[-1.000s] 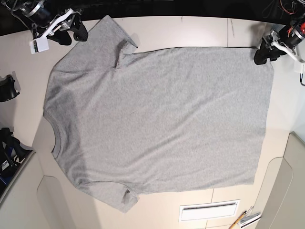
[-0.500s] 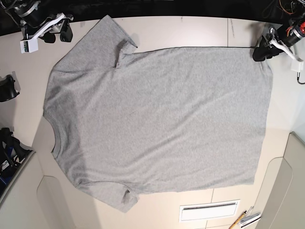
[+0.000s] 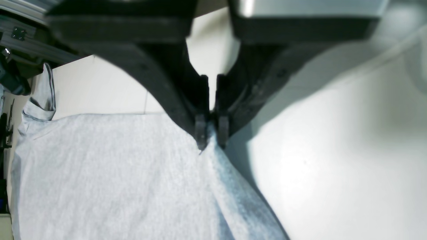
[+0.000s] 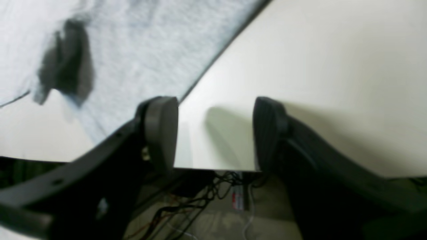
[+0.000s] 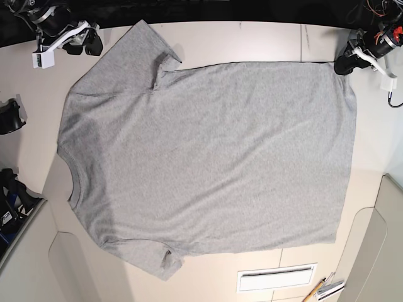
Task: Fold the T-shirt properly
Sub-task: 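Close both grippers on the shirt's shoulder edge corners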
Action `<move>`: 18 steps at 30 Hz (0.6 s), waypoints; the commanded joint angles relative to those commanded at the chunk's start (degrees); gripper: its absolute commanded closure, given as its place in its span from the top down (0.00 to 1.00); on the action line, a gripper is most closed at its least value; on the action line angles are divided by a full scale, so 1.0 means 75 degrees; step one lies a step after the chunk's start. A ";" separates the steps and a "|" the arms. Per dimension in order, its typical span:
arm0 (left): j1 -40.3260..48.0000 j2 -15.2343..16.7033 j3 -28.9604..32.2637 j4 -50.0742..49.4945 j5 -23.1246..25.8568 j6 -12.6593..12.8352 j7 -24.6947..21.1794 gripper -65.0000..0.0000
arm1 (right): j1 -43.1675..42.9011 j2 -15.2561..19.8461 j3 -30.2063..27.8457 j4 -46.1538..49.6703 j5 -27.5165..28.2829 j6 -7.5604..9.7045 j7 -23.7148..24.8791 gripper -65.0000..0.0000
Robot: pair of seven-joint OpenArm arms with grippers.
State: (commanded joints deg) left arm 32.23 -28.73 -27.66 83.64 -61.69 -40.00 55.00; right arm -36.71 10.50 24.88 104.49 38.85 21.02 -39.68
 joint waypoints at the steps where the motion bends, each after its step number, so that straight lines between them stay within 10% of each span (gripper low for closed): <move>1: 0.0000 -0.0003 0.0000 0.0000 -0.0003 0.0000 -0.0020 0.00 | 0.0032 -0.0047 -0.0093 -0.0003 -0.0009 -0.0003 0.0003 0.55; 18: 0.0000 -0.0003 0.0000 0.0000 -0.0029 0.0000 0.0064 0.00 | 0.0833 -0.0411 -0.1131 -0.0408 -0.0239 -0.0003 0.0114 0.55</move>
State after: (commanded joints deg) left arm 32.23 -28.75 -27.66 83.64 -61.91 -40.00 55.48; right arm -30.46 7.42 16.40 101.43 37.06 20.99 -38.83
